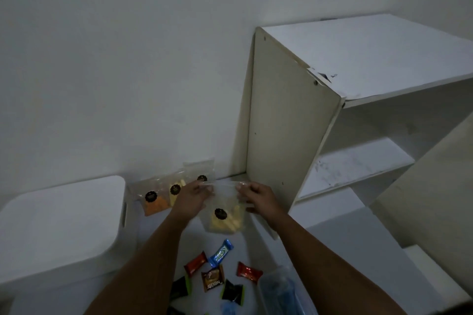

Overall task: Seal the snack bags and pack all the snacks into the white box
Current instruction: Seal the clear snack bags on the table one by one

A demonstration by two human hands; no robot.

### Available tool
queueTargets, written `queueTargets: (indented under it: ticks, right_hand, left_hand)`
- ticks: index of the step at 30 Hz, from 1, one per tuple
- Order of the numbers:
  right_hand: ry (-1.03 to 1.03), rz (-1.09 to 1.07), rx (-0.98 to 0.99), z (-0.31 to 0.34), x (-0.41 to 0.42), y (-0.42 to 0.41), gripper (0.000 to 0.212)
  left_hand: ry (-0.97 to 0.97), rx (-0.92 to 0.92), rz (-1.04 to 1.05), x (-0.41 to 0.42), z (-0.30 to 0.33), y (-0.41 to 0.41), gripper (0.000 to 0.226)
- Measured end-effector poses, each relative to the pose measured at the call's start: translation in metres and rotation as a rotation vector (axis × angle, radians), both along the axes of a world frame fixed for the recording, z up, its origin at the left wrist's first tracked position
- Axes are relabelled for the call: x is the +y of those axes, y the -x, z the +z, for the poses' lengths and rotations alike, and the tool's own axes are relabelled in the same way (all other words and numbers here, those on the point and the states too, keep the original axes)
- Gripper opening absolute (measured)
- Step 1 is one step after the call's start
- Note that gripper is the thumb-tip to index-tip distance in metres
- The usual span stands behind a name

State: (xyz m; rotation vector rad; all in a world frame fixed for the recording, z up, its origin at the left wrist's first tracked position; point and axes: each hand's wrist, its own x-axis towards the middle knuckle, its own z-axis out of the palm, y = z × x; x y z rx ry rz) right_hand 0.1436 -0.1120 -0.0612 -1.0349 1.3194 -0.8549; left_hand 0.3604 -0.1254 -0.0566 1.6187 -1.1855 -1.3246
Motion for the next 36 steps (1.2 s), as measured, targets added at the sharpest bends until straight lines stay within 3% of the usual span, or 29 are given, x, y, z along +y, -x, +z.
queueTargets:
  ticks: [5, 8, 10, 15, 16, 20, 21, 23, 24, 25, 28, 31, 34, 36]
  right_hand:
    - [-0.02, 0.039, 0.195, -0.046, -0.014, -0.001, 0.022]
    - [-0.082, -0.001, 0.226, -0.07, -0.029, -0.007, 0.022]
    - [-0.097, -0.035, 0.188, -0.077, -0.041, -0.013, 0.011]
    - [-0.059, -0.12, 0.195, -0.078, -0.082, -0.03, 0.01]
    - [-0.059, -0.132, 0.205, -0.08, -0.09, -0.033, 0.013]
    - [-0.106, -0.212, 0.269, -0.085, -0.116, -0.043, 0.044]
    - [-0.129, -0.232, 0.288, -0.087, -0.121, -0.044, 0.051]
    - [-0.125, -0.263, 0.316, -0.09, -0.131, -0.044, 0.056]
    - [-0.108, -0.276, 0.331, -0.092, -0.136, -0.045, 0.058]
    - [-0.101, -0.268, 0.347, -0.096, -0.141, -0.045, 0.063]
    - [-0.136, -0.195, 0.357, -0.11, -0.151, -0.048, 0.069]
    - [-0.181, -0.149, 0.324, -0.128, -0.15, -0.05, 0.085]
    - [-0.184, -0.122, 0.325, -0.122, -0.142, -0.049, 0.087]
    - [-0.204, -0.11, 0.335, -0.12, -0.136, -0.043, 0.087]
  left_hand:
    - [-0.132, 0.138, 0.085, -0.017, -0.012, 0.014, 0.008]
    - [-0.104, 0.091, 0.095, -0.03, -0.021, 0.022, 0.004]
    - [-0.101, 0.045, 0.132, -0.039, -0.03, 0.022, 0.006]
    - [-0.237, -0.002, 0.086, -0.054, -0.054, 0.028, 0.01]
    - [-0.254, 0.019, 0.087, -0.057, -0.057, 0.031, 0.011]
    - [-0.286, 0.006, 0.062, -0.077, -0.07, 0.046, 0.06]
    - [-0.286, 0.003, 0.058, -0.081, -0.072, 0.049, 0.062]
    - [-0.24, -0.004, 0.035, -0.089, -0.077, 0.054, 0.032]
    - [-0.217, 0.006, 0.027, -0.094, -0.081, 0.057, 0.03]
    - [-0.211, 0.017, 0.027, -0.097, -0.08, 0.06, 0.042]
    - [-0.254, 0.109, 0.062, -0.099, -0.089, 0.059, 0.047]
    - [-0.324, 0.135, 0.071, -0.097, -0.098, 0.056, 0.078]
    - [-0.372, 0.098, 0.095, -0.095, -0.106, 0.053, 0.071]
    - [-0.383, 0.067, 0.082, -0.092, -0.105, 0.049, 0.048]
